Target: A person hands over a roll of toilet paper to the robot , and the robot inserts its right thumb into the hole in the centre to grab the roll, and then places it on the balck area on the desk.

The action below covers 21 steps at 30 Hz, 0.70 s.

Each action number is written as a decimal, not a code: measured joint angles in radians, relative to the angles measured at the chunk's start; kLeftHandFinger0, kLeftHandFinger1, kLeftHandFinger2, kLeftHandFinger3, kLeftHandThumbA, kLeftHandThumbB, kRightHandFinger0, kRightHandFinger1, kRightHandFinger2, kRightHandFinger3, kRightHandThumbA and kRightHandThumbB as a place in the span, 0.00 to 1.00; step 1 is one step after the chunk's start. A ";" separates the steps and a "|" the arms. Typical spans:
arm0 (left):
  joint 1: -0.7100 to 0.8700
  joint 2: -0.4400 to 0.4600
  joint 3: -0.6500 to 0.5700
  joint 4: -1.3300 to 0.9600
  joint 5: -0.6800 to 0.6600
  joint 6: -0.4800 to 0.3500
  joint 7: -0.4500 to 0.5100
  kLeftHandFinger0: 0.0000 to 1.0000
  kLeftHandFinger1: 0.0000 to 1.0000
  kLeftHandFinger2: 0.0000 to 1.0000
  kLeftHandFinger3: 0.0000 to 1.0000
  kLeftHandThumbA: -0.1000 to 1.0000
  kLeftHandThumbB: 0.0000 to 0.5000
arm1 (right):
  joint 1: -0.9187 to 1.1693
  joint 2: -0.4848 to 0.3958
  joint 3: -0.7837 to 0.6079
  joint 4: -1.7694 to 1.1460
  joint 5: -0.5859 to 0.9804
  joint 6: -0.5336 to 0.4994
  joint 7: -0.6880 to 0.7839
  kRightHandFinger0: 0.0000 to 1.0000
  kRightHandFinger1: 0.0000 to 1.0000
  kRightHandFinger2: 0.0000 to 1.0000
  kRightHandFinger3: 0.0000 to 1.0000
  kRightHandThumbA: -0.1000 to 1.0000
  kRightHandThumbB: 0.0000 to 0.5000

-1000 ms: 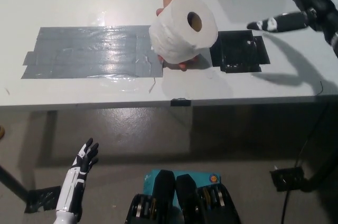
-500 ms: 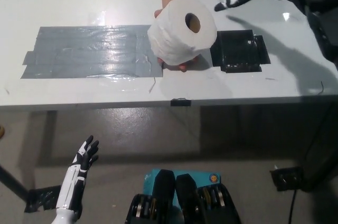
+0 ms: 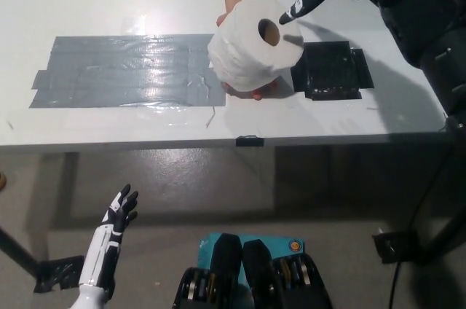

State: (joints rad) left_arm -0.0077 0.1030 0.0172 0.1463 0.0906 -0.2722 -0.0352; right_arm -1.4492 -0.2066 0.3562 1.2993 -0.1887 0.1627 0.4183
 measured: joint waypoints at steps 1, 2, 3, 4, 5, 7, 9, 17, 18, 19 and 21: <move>-0.001 0.000 0.000 0.000 0.002 0.000 0.000 1.00 1.00 1.00 1.00 1.00 0.38 | -0.001 0.001 -0.001 0.006 -0.002 -0.005 -0.005 1.00 1.00 1.00 1.00 1.00 0.71; -0.001 0.000 -0.001 0.000 0.003 0.000 0.000 1.00 1.00 1.00 1.00 1.00 0.38 | -0.001 0.001 -0.001 0.013 -0.004 -0.011 -0.010 1.00 1.00 1.00 1.00 1.00 0.75; -0.002 0.000 -0.001 -0.001 0.004 0.000 0.000 1.00 1.00 1.00 1.00 1.00 0.40 | -0.001 0.002 -0.001 0.019 -0.006 -0.018 -0.013 1.00 1.00 1.00 1.00 1.00 0.79; -0.002 0.000 -0.001 -0.002 0.005 0.000 0.000 1.00 1.00 1.00 1.00 1.00 0.41 | -0.002 0.003 0.000 0.025 -0.008 -0.026 -0.018 1.00 1.00 1.00 1.00 1.00 0.77; -0.003 0.000 -0.001 -0.003 0.006 0.000 0.000 1.00 1.00 1.00 1.00 1.00 0.41 | -0.001 0.004 0.001 0.031 -0.012 -0.032 -0.023 1.00 1.00 1.00 1.00 1.00 0.74; -0.003 0.000 -0.002 -0.005 0.010 0.000 0.000 1.00 1.00 1.00 1.00 1.00 0.39 | -0.001 0.006 0.005 0.041 -0.025 -0.049 -0.033 1.00 1.00 1.00 1.00 1.00 0.76; -0.003 0.000 -0.002 -0.006 0.011 0.000 0.000 1.00 1.00 1.00 1.00 1.00 0.39 | -0.002 0.007 0.005 0.049 -0.030 -0.064 -0.039 1.00 1.00 1.00 1.00 1.00 0.77; -0.006 0.000 -0.003 -0.008 0.021 0.000 0.000 1.00 1.00 1.00 1.00 1.00 0.32 | -0.002 0.010 0.004 0.069 -0.045 -0.083 -0.063 1.00 1.00 1.00 1.00 1.00 0.85; -0.007 0.000 -0.004 -0.008 0.021 0.000 0.000 1.00 1.00 1.00 1.00 1.00 0.31 | -0.003 0.011 0.004 0.069 -0.047 -0.083 -0.065 1.00 1.00 1.00 1.00 1.00 0.82; -0.007 0.000 -0.004 -0.008 0.022 0.000 0.000 1.00 1.00 1.00 1.00 1.00 0.33 | -0.003 0.013 0.003 0.070 -0.049 -0.084 -0.071 1.00 1.00 1.00 1.00 1.00 0.84; -0.008 0.000 -0.004 -0.008 0.023 -0.001 0.000 1.00 1.00 1.00 1.00 1.00 0.34 | -0.003 0.018 0.001 0.071 -0.051 -0.084 -0.082 1.00 1.00 1.00 1.00 1.00 0.86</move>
State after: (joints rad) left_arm -0.0156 0.1029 0.0130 0.1386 0.1134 -0.2728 -0.0354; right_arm -1.4518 -0.1886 0.3576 1.3699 -0.2400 0.0786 0.3362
